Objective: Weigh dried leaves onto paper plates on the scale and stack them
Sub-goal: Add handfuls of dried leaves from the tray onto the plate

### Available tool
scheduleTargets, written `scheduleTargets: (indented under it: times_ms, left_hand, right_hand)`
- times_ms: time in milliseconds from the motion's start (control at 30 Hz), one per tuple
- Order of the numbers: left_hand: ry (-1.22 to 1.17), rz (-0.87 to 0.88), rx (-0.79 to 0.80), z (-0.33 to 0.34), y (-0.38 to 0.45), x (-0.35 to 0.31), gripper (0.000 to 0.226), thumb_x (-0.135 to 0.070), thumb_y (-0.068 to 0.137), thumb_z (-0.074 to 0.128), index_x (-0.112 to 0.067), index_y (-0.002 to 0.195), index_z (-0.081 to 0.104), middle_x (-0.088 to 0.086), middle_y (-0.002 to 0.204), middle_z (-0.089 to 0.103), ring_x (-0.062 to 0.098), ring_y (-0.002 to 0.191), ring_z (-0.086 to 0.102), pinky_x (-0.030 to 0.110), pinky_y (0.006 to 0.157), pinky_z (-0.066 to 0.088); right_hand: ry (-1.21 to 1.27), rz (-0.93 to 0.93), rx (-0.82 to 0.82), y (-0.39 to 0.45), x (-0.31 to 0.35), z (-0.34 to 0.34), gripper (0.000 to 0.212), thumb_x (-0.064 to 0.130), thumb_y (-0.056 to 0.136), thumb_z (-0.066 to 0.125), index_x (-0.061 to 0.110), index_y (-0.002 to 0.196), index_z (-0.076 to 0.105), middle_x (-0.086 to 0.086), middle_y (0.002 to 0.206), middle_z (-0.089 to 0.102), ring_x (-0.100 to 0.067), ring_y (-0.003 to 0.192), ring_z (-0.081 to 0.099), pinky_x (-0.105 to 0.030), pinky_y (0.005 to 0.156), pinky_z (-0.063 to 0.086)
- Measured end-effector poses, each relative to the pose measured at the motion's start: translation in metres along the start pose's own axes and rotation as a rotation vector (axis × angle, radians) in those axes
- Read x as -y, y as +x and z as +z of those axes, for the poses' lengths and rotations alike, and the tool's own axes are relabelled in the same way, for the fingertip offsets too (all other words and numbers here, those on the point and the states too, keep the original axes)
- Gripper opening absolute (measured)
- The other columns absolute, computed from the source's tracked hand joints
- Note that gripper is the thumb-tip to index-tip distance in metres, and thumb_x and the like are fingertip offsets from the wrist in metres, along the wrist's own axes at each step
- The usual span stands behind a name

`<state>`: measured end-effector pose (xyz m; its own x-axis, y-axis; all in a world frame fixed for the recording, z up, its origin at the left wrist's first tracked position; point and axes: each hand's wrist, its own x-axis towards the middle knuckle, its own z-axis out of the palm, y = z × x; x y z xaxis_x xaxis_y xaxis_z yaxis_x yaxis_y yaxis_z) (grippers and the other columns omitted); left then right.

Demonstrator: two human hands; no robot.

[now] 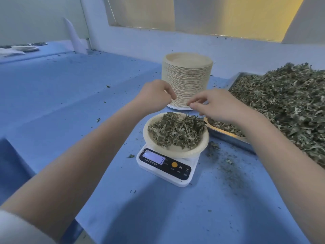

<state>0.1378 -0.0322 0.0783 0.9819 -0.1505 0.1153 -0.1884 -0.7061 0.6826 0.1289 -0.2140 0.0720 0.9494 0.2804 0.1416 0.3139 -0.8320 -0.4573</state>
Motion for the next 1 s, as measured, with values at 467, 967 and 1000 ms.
scheduleTargets:
  times_ms: [467, 967, 1000]
  left_hand:
    - [0.078, 0.014, 0.038, -0.004, -0.005, 0.019, 0.024, -0.010, 0.088, 0.046, -0.025, 0.097, 0.063, -0.004, 0.089, 0.060, 0.007, 0.058, 0.049, 0.019, 0.050, 0.038]
    - [0.005, -0.152, 0.159, 0.018, -0.023, 0.048, 0.065, -0.051, 0.095, 0.039, -0.018, 0.149, 0.023, 0.004, 0.152, 0.030, 0.024, 0.136, 0.033, 0.034, 0.104, 0.030]
    - [-0.006, -0.145, 0.127, 0.013, -0.022, 0.048, 0.065, -0.050, 0.095, 0.041, -0.018, 0.149, 0.023, 0.004, 0.152, 0.030, 0.024, 0.136, 0.032, 0.033, 0.103, 0.030]
  right_hand:
    - [0.030, -0.006, 0.070, -0.009, -0.011, 0.004, 0.038, 0.065, 0.079, 0.055, 0.046, 0.112, 0.055, 0.023, 0.101, 0.058, 0.006, 0.093, 0.053, -0.010, 0.073, 0.035]
    - [-0.030, -0.022, 0.464, -0.011, -0.013, 0.025, 0.153, 0.067, 0.028, 0.084, 0.049, 0.141, -0.018, 0.010, 0.157, 0.010, -0.007, 0.139, 0.023, -0.029, 0.111, 0.024]
    - [0.020, -0.034, 0.455, -0.008, -0.009, 0.024, 0.153, 0.066, 0.029, 0.085, 0.049, 0.141, -0.017, 0.012, 0.157, 0.008, -0.003, 0.138, 0.021, -0.025, 0.109, 0.022]
